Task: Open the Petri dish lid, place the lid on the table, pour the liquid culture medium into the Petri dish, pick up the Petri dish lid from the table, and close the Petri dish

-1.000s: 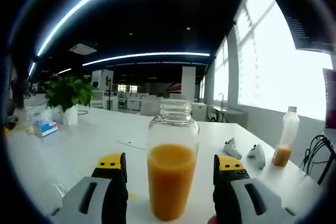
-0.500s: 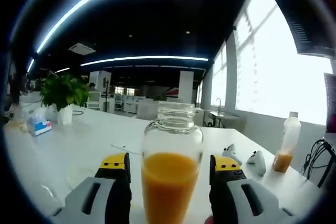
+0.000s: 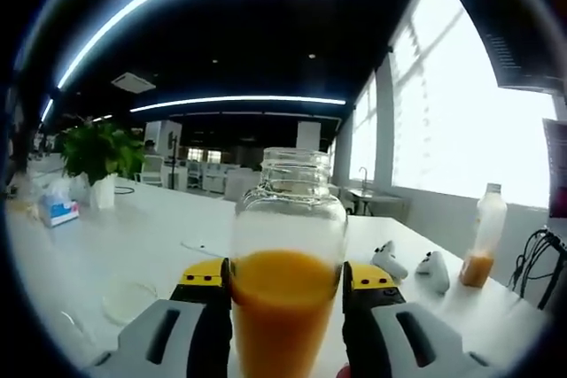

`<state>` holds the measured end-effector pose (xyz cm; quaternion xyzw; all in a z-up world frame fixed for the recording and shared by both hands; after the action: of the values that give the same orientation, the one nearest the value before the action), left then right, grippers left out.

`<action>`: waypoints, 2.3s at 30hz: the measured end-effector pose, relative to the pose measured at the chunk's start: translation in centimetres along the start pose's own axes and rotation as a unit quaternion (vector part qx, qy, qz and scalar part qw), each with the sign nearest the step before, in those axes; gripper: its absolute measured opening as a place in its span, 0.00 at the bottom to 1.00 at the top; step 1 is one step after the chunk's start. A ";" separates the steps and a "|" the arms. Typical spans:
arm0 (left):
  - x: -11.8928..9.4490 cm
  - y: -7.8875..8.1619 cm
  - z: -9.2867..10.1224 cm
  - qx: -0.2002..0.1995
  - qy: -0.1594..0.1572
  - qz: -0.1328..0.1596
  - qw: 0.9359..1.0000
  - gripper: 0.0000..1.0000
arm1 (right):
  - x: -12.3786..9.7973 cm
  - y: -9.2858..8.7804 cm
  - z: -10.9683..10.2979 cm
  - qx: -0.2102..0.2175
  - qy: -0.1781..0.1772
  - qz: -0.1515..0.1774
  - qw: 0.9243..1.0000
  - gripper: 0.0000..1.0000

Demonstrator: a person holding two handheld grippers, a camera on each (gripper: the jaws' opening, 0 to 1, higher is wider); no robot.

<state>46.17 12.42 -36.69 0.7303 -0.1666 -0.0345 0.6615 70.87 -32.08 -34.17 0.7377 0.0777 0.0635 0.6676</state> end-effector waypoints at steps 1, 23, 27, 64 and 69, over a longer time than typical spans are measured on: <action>0.0 0.0 -0.1 -0.001 0.002 0.000 1.000 0.36 | 0.0 -0.1 -0.1 0.000 0.000 0.000 1.000 0.44; 0.0 -0.4 -0.1 -0.014 0.009 -0.002 1.000 0.35 | -0.1 -0.4 -0.3 0.019 -0.001 0.012 1.000 0.42; -0.1 -0.4 -0.1 -0.014 0.011 -0.003 1.000 0.34 | -0.1 -0.4 -0.3 0.029 -0.002 0.015 0.999 0.42; -0.9 -0.1 -0.8 -0.022 0.029 0.006 0.999 0.33 | 1.1 -0.2 -3.7 -0.092 0.016 0.025 0.995 0.40; -0.9 -0.3 -1.0 -0.025 0.031 0.006 0.999 0.33 | 1.0 -0.2 -4.9 -0.130 0.029 0.027 0.991 0.40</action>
<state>45.62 13.65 -37.00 0.7131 -0.1499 -0.0122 0.6848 70.90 -27.11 -33.90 0.6444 0.0683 0.1128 0.7533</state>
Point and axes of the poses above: the point that each gripper's makers call its tool centre point, and the gripper's own axes: x roughly forward along the fingers, z roughly to its right, y roughly out of its top, the point moved 9 cm from there along -x, roughly backward along the fingers, and after that the axes turned 12 degrees about x, right-handed, at the moved point
